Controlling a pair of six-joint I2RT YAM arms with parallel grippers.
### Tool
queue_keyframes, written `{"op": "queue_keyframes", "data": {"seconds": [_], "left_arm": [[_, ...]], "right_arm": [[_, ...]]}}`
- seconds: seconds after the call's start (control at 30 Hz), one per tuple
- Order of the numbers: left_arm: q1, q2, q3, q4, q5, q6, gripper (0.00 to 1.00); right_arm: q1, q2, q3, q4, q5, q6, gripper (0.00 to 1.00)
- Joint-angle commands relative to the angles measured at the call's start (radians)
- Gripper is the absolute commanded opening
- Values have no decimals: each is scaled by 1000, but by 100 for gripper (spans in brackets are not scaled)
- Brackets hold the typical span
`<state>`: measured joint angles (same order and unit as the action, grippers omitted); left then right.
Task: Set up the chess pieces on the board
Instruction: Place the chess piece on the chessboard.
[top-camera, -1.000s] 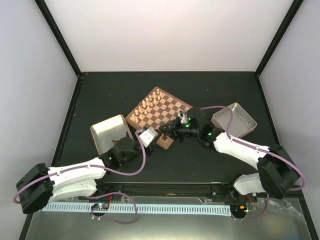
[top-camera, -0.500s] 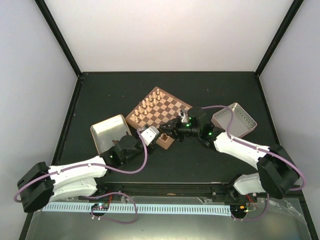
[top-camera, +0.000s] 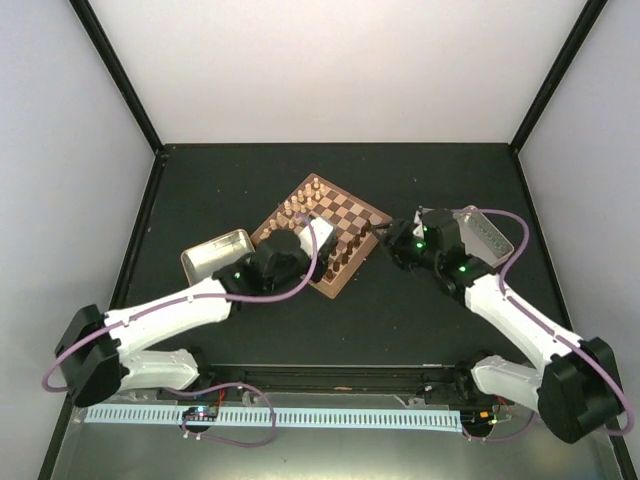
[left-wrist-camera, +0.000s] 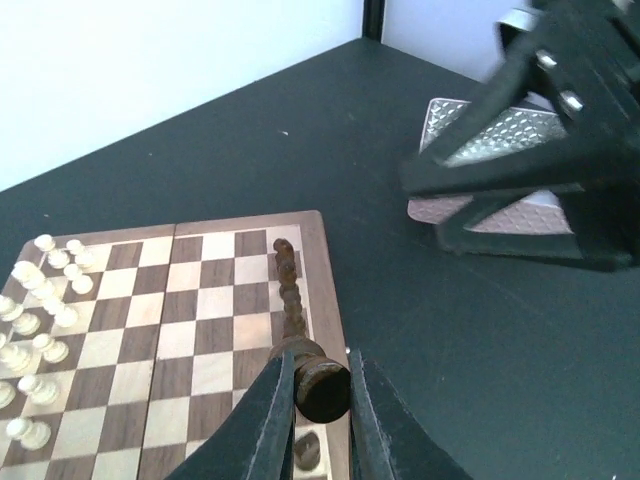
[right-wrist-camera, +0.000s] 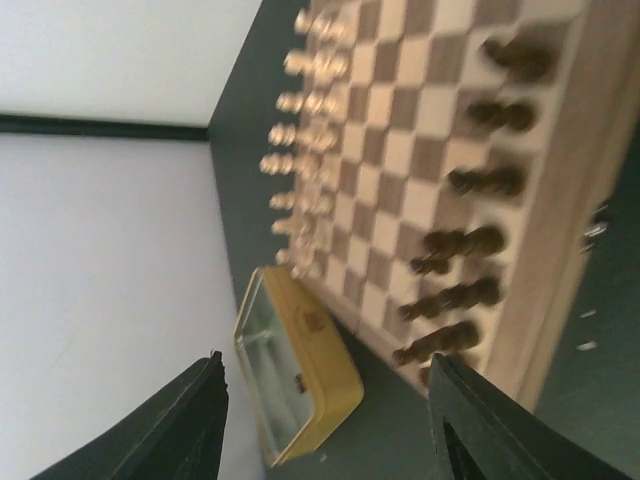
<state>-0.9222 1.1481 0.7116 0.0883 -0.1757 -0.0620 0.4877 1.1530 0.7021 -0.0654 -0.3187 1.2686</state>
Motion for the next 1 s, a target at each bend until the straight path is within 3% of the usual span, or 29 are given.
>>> {"op": "queue_keyframes", "data": {"seconds": [0.0, 0.27, 0.4, 0.77, 0.97], "left_arm": [[45, 138, 227, -250, 117, -85, 1], [56, 571, 744, -570, 190, -63, 2], [63, 759, 940, -644, 216, -49, 1], [128, 1029, 1184, -672, 295, -18, 2], [157, 1067, 1199, -602, 349, 29, 2]], "right_arm": [[-58, -99, -49, -153, 164, -128, 56], [-74, -303, -105, -315, 393, -193, 56], [-78, -381, -107, -385, 488, -219, 56], [-78, -475, -120, -470, 560, -249, 56], [-78, -471, -124, -465, 548, -252, 56]]}}
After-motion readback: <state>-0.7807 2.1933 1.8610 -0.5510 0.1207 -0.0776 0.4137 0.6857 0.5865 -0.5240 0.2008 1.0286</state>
